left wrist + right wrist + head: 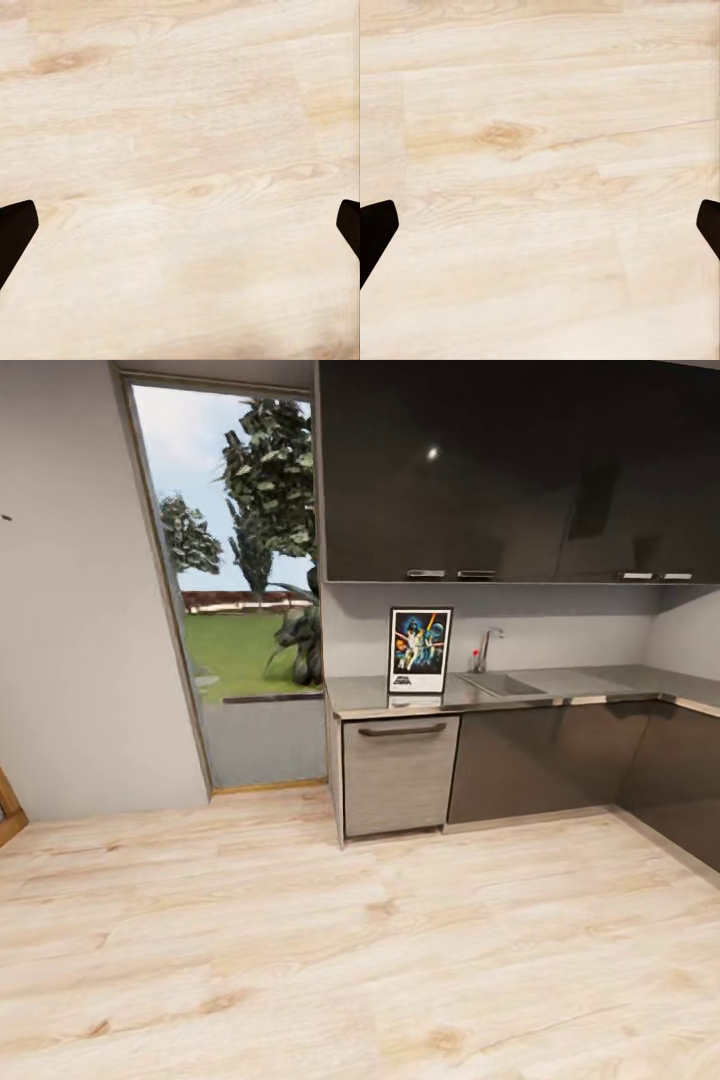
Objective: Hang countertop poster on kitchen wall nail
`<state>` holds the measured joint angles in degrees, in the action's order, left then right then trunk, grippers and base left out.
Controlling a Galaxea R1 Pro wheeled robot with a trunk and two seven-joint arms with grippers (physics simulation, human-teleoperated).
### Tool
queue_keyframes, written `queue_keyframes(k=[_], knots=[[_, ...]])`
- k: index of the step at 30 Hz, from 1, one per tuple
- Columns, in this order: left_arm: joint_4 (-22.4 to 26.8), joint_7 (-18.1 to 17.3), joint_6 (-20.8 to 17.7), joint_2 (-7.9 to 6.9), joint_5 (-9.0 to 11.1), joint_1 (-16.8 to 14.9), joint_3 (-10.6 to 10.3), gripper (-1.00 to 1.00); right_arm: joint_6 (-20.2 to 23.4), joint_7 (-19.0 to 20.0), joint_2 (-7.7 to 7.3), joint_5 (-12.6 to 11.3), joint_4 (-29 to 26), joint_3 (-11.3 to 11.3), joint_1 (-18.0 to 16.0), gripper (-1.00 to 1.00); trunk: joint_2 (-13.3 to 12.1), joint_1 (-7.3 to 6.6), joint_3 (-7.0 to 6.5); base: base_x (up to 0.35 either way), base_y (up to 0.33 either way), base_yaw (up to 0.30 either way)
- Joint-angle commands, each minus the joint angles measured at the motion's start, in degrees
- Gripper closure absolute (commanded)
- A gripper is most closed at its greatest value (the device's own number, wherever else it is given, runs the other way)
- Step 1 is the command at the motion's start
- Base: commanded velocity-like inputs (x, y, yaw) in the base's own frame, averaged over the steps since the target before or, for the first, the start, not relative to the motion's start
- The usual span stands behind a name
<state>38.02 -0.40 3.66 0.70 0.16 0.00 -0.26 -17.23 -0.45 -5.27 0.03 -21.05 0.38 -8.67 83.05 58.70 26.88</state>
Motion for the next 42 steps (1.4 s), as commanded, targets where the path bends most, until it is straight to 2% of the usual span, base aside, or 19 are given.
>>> queue_keyframes(k=[1, 42], knots=[[0.0, 0.0, 0.1, 0.00, 0.0, 0.0, 0.0, -1.00, -0.2, 0.0, 0.01, 0.0, 0.0, 0.0, 0.0, -1.00, 0.0, 0.03, 0.05, 0.276, -0.223, 0.000], [0.0, 0.0, 0.1, 0.00, 0.0, 0.0, 0.0, -1.00, -0.2, 0.0, 0.02, 0.1, 2.0, 0.1, 0.0, -1.00, 0.0, 0.03, 0.05, 0.276, -0.223, 0.000]])
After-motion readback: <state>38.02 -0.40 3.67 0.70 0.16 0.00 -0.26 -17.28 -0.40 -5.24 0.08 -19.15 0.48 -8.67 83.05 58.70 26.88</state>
